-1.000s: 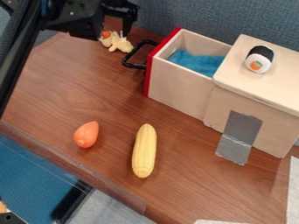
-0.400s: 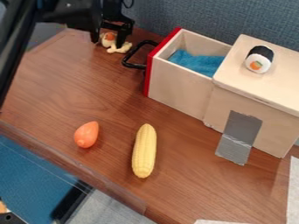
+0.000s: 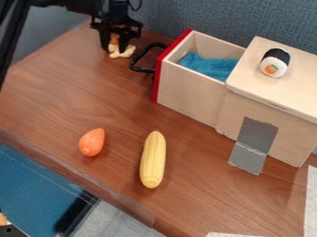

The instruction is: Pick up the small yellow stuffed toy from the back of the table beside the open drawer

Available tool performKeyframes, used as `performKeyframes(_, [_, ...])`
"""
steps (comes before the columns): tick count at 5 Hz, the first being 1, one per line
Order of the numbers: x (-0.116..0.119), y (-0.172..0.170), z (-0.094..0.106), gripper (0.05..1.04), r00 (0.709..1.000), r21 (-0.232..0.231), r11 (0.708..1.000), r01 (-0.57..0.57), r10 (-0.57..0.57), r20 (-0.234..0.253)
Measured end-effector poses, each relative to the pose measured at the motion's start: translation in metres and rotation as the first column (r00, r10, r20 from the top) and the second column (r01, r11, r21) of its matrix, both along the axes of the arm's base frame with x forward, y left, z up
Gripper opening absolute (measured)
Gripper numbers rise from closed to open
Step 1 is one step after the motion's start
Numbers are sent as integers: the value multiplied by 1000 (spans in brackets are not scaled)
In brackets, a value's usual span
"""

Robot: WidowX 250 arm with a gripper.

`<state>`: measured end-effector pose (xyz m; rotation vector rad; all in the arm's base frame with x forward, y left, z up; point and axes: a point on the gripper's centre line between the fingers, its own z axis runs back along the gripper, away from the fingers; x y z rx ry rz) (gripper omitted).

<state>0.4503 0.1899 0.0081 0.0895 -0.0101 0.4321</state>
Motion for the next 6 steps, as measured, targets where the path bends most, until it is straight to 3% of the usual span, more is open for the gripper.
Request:
performKeyframes(1, [-7,-1,10,437,999,-42,998,-37,38,27])
performKeyframes(2, [-26,3,40,435,992,-54,994,-92,96,80])
performKeyframes(3, [-62,1,61,435,986,-60,993,-106,112,120])
performKeyframes(4, [-103,-3,57,435,988,-62,993,-101,108,108])
performKeyframes(6, [-174,-23,7,435,999,-44,998,-39,38,-8])
